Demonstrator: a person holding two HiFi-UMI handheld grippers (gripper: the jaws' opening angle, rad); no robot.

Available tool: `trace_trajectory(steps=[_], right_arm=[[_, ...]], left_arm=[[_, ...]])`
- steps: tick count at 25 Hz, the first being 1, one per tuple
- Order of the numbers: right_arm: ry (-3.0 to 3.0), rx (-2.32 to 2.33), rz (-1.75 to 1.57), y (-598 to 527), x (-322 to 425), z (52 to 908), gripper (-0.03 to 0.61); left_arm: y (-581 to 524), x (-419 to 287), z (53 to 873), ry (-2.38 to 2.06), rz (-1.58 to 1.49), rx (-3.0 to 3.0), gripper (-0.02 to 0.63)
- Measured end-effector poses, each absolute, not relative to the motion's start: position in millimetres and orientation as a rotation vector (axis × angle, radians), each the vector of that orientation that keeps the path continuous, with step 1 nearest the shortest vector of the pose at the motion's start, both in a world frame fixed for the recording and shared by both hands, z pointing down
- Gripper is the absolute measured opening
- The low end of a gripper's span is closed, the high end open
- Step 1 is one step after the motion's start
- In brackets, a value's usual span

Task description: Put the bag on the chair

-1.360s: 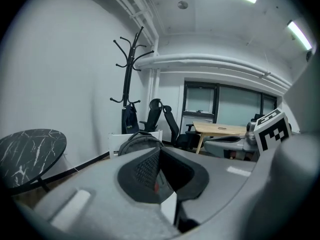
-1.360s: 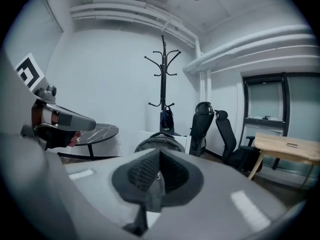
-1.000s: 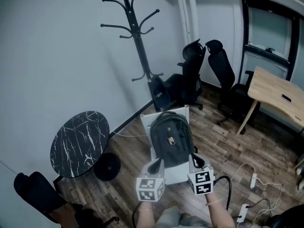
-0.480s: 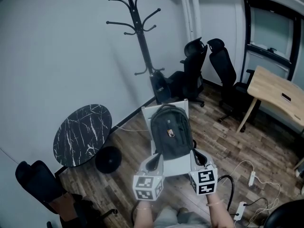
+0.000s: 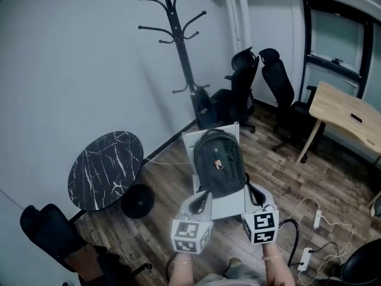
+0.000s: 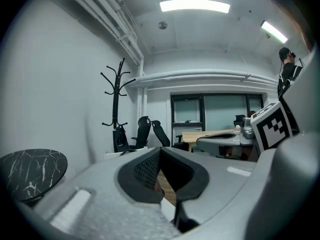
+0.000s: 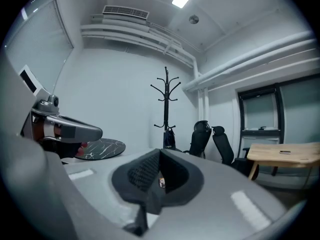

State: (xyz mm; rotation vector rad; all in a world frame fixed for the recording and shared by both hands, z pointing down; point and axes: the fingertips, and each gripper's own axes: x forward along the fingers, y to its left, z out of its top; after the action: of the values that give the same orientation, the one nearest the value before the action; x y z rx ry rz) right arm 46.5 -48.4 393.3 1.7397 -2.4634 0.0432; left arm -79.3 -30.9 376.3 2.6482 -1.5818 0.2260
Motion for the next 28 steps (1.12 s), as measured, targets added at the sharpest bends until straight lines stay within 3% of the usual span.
trace_trajectory(steps=[28], right_arm=[[-2.368, 1.824, 0.0, 15.3, -7.0, 373.0, 0.002]], left_arm=[[21.0, -144.0, 351.3, -1.495, 0.161, 2.714, 0.01]])
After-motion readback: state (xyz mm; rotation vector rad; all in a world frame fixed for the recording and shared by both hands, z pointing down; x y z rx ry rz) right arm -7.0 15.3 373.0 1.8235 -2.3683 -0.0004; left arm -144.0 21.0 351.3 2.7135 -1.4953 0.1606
